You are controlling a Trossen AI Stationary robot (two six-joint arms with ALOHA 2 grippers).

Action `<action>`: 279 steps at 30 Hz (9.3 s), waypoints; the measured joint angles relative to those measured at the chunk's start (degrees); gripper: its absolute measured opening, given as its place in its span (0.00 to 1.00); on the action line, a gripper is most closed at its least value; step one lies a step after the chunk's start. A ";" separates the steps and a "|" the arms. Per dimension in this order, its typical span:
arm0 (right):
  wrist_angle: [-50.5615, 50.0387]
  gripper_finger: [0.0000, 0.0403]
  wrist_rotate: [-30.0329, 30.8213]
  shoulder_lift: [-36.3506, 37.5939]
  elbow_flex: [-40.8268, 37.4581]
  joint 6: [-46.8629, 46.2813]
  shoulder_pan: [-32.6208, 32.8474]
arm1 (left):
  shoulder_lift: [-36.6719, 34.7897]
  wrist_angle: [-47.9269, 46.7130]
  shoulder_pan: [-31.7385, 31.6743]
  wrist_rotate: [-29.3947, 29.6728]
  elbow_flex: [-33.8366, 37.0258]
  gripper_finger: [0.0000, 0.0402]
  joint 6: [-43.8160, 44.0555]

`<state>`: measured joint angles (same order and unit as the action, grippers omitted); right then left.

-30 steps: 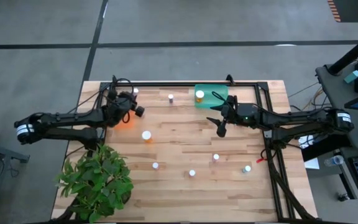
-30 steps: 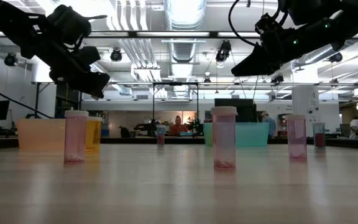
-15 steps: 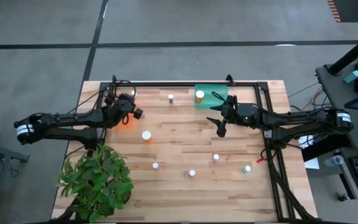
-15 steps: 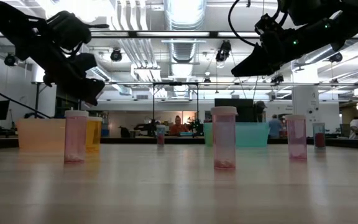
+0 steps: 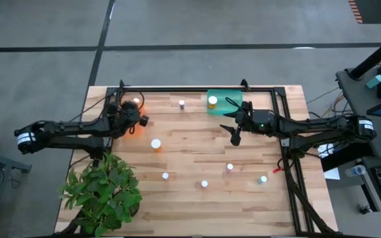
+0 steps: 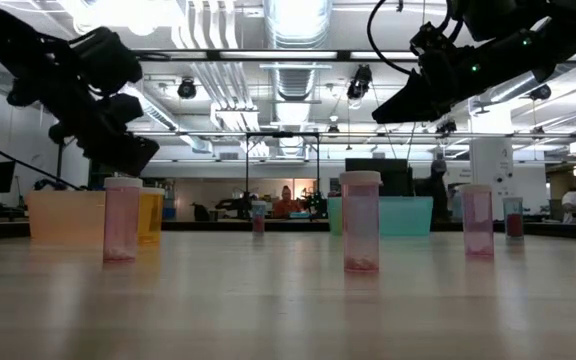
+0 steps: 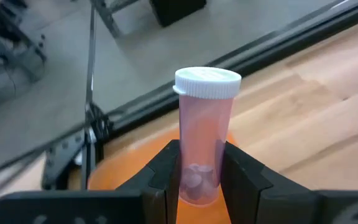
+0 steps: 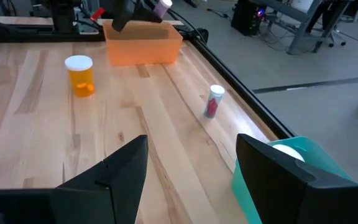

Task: Pick and place medicine bottles into bin by pill shape (circle, oval)
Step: Put the pink tablet bottle into the orange bin

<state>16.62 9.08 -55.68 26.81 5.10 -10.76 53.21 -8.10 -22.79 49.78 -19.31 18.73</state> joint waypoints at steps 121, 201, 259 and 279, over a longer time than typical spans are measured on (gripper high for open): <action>2.92 0.58 -6.26 -0.04 -0.41 -1.11 0.02 | -5.56 39.10 0.30 -38.98 1.90 0.18 -8.49; 31.63 0.34 -7.85 -20.53 7.63 4.08 6.13 | 48.02 73.00 11.91 -65.30 -26.10 0.18 -22.30; 24.64 0.22 -4.94 -17.68 7.54 -1.44 6.12 | 47.84 67.42 11.96 -63.01 -25.49 0.81 -22.00; -16.35 0.22 4.69 -0.78 5.54 3.65 6.42 | 45.04 58.82 11.91 -63.01 -28.47 0.81 -19.01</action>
<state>0.27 13.77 -56.46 32.34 8.75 -4.35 98.25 50.72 -10.87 -13.23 -47.78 -0.28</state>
